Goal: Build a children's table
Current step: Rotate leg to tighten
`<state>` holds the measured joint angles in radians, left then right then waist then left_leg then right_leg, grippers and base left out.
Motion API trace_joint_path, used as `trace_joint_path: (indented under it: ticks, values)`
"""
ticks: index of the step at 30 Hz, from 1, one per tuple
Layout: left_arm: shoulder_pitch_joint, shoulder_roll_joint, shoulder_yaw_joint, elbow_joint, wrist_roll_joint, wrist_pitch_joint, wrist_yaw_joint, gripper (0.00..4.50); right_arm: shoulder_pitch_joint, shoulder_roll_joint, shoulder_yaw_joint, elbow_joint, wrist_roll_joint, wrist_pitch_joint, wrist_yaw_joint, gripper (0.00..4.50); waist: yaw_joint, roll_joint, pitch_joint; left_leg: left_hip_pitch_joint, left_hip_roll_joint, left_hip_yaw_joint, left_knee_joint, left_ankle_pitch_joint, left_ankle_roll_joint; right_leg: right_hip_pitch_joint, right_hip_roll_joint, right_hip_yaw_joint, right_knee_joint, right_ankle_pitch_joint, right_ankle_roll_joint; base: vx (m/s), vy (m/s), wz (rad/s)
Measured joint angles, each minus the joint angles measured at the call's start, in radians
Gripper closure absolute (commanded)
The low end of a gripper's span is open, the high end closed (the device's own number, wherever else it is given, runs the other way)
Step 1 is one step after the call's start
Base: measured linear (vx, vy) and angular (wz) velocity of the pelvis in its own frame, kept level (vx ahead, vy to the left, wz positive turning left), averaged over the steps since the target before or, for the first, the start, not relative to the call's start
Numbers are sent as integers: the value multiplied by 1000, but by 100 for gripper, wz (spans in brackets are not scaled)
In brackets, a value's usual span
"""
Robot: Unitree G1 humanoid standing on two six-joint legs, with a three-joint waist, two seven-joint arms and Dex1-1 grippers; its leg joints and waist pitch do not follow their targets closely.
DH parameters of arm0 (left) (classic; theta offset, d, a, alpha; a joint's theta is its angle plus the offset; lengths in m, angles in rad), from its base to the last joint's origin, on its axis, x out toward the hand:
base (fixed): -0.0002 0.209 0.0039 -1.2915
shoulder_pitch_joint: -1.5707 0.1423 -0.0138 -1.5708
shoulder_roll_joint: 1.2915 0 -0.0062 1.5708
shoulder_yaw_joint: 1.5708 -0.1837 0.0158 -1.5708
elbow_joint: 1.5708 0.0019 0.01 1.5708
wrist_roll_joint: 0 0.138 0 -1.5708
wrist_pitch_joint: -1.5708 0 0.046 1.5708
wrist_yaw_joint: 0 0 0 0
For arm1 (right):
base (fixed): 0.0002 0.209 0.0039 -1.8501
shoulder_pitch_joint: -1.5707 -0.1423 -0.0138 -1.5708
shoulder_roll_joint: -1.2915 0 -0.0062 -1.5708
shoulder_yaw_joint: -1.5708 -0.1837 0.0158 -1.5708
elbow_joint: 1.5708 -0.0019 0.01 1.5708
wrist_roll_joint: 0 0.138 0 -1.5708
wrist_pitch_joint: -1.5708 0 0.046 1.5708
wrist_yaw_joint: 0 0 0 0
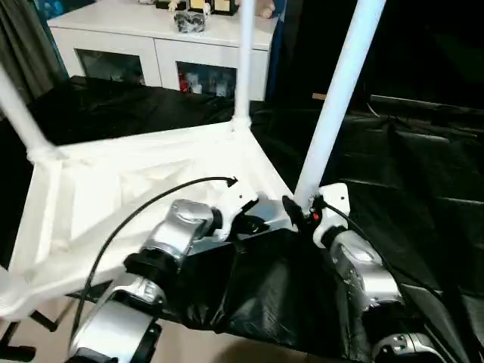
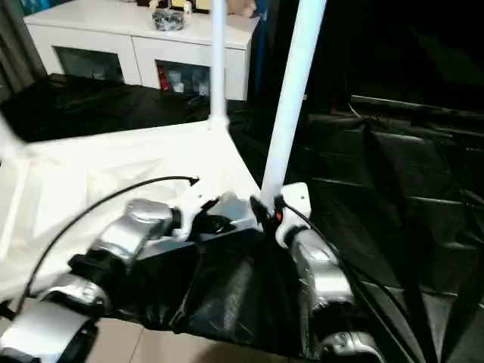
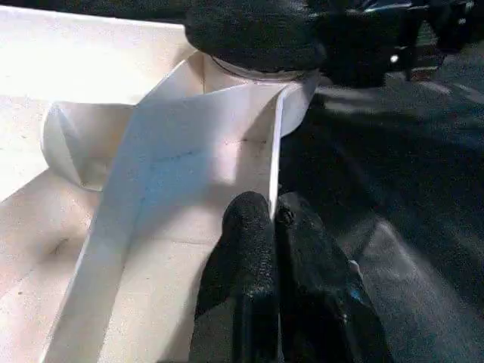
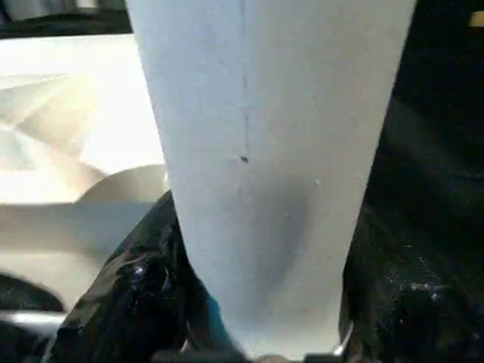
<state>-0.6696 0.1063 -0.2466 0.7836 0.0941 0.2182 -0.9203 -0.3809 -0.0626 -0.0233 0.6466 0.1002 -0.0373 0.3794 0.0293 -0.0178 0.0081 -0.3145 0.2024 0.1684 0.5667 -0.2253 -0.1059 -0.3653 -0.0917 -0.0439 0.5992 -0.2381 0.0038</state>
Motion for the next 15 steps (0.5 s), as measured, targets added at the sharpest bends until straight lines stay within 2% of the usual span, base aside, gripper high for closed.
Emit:
trace_joint_path:
  ticks: [1,2,4,6,10,15]
  values:
    - [0,0,3,0,0,0,-2,450,0,0,0,2,-1,-11,0,152,0,1,0,0,0,0,-1,0,0,0,0,0,-1,0,0,0,0,0]
    - [0,0,3,-1,0,-1,-3,450,0,0,0,3,0,-15,1,138,0,1,1,0,0,0,-2,0,0,0,0,0,-1,1,0,0,0,0]
    - [2,1,3,-9,0,-1,-13,450,6,-3,0,0,3,-25,25,132,1,1,1,-1,0,0,-2,0,0,0,0,0,-2,4,4,0,0,0]
    - [11,3,0,-29,0,-1,-25,450,18,-22,0,-9,7,-38,70,102,2,1,1,-2,0,1,-3,0,0,-1,0,0,-2,5,5,0,0,0]
    - [40,26,-6,-88,-4,-5,-79,450,35,-75,13,-27,17,-40,211,70,3,4,2,-3,1,1,-11,0,0,-3,1,0,-2,11,4,0,0,0]
    - [65,85,-10,-139,-22,-32,-174,450,65,-174,59,-102,62,3,417,70,6,11,2,-13,5,3,-12,8,14,-13,5,-2,-1,7,5,0,0,0]
